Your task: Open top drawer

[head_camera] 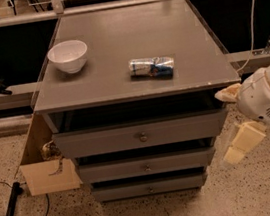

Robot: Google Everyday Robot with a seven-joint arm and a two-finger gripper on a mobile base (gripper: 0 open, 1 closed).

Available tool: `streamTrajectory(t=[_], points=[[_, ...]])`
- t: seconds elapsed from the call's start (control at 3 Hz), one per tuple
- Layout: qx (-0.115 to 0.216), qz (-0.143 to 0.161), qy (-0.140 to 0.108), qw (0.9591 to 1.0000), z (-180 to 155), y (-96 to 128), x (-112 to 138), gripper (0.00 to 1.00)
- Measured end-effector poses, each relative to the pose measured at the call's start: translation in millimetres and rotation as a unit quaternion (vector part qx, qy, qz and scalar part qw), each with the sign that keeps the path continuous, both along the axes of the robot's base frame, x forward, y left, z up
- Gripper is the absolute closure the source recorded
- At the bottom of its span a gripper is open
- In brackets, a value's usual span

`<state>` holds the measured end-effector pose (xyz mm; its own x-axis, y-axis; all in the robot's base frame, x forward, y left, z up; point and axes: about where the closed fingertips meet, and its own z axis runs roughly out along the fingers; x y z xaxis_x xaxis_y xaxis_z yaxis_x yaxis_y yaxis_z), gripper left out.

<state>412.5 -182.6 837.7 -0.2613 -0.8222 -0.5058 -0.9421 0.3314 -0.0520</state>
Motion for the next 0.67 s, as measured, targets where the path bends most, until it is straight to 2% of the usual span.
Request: streamTrajectory(t=[0.33, 0.67], points=[[-0.009, 0.001, 0.015, 0.9999, -23.9, 12.6, 2.8, 0.0], [-0.019, -0.007, 0.039, 0.999, -61.2, 20.4, 10.5, 0.0]])
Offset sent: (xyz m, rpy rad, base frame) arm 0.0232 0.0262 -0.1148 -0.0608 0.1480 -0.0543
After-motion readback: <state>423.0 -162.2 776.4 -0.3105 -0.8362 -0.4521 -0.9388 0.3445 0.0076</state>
